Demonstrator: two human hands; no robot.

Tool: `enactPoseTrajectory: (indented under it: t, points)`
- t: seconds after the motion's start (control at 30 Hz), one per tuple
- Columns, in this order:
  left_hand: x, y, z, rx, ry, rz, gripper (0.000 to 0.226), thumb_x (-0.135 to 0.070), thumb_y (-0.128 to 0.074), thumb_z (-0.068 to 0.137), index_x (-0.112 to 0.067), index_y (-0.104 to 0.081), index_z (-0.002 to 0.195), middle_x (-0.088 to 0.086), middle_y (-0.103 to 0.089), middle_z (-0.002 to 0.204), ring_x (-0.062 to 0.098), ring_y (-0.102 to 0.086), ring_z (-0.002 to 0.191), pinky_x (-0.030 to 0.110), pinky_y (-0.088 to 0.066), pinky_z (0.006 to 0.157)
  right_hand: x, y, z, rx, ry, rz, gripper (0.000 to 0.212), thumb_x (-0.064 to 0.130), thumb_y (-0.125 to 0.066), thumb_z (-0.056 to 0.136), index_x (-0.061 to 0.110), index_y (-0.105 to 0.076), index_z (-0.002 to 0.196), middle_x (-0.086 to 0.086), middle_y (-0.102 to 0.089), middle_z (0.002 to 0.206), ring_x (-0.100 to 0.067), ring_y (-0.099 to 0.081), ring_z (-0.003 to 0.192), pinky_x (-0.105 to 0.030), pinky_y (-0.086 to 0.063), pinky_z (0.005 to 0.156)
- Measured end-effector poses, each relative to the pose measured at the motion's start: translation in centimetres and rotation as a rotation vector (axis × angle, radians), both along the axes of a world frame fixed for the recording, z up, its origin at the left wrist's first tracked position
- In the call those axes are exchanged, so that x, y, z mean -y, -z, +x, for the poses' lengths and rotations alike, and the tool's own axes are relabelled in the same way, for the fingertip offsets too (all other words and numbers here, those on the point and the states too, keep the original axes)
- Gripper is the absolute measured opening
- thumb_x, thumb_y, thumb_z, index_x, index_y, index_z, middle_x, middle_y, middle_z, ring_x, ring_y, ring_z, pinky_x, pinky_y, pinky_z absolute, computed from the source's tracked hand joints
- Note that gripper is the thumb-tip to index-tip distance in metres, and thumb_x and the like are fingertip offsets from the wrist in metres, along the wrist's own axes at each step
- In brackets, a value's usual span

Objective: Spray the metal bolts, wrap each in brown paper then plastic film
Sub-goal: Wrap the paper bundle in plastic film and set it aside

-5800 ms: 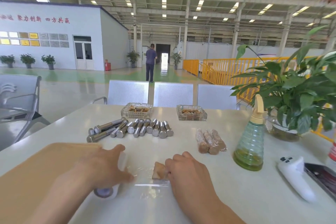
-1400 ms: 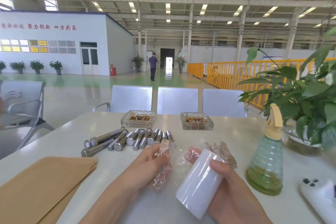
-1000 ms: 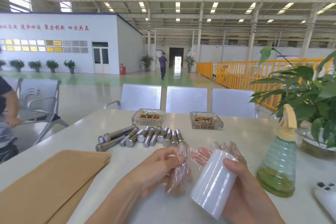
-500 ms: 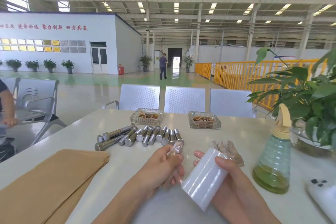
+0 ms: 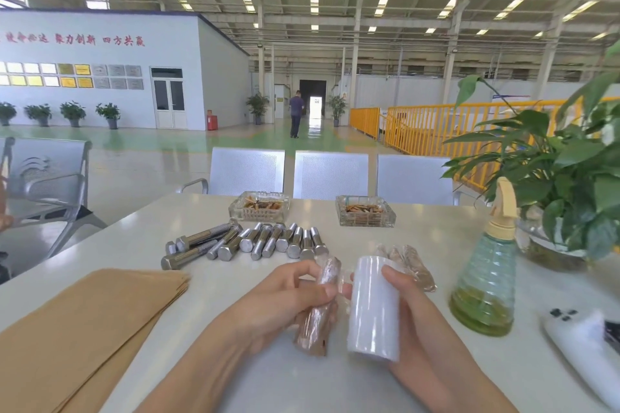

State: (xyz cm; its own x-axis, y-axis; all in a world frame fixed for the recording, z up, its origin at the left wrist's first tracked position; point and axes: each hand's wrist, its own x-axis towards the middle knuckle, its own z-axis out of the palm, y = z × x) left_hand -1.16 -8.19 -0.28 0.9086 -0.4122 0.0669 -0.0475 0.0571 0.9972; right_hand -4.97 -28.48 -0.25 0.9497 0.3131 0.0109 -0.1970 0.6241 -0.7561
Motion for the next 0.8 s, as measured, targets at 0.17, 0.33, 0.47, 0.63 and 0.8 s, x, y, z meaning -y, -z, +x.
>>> enactPoseTrajectory:
  t: [0.17,0.33,0.47,0.63,0.8]
  points:
    - [1.2,0.1,-0.1,0.014,-0.102,-0.042,0.035,-0.012,-0.072,0.093,0.007,-0.050,0.112,0.016,-0.063,0.082,0.027,-0.053,0.067,0.034,-0.036,0.058,0.1,-0.1,0.3,-0.003,0.006,0.042,0.058,0.034,-0.071,0.079,-0.002,-0.064,0.125,-0.028,-0.073,0.104,-0.035,-0.075,0.080,-0.041,-0.061,0.060]
    - [1.2,0.8,0.3,0.069,-0.163,0.008,0.024,-0.026,-0.064,0.101,-0.005,-0.058,0.110,0.010,-0.068,0.086,0.025,-0.052,0.073,0.031,-0.038,0.058,-0.3,0.2,0.7,0.036,-0.063,0.033,0.074,0.032,-0.091,0.067,-0.003,-0.067,0.128,-0.028,-0.066,0.127,-0.042,-0.066,0.118,-0.046,-0.060,0.085]
    - [1.9,0.1,1.4,-0.135,-0.224,0.061,0.030,-0.040,-0.057,0.098,-0.015,-0.071,0.089,0.007,-0.057,0.061,0.020,-0.048,0.052,0.032,-0.036,0.055,-0.2,0.5,1.1,0.090,-0.133,0.026,0.060,0.030,-0.085,0.070,-0.002,-0.073,0.119,-0.026,-0.070,0.119,-0.038,-0.071,0.107,-0.043,-0.060,0.082]
    - [1.1,0.3,0.5,-0.049,-0.165,-0.074,0.024,-0.024,-0.059,0.102,-0.002,-0.069,0.100,0.013,-0.062,0.077,0.023,-0.058,0.065,0.032,-0.047,0.060,0.4,0.6,1.1,0.117,-0.064,0.034,0.047,0.026,-0.084,0.066,-0.002,-0.079,0.104,-0.022,-0.074,0.097,-0.035,-0.076,0.086,-0.042,-0.062,0.069]
    - [1.5,-0.4,-0.4,0.159,-0.187,-0.047,0.015,-0.010,-0.061,0.101,0.004,-0.058,0.102,0.017,-0.072,0.086,0.021,-0.063,0.056,0.023,-0.048,0.049,0.2,0.2,0.9,0.158,-0.088,0.014,0.060,0.033,-0.101,0.053,0.002,-0.081,0.100,-0.021,-0.076,0.101,-0.033,-0.076,0.092,-0.040,-0.062,0.074]
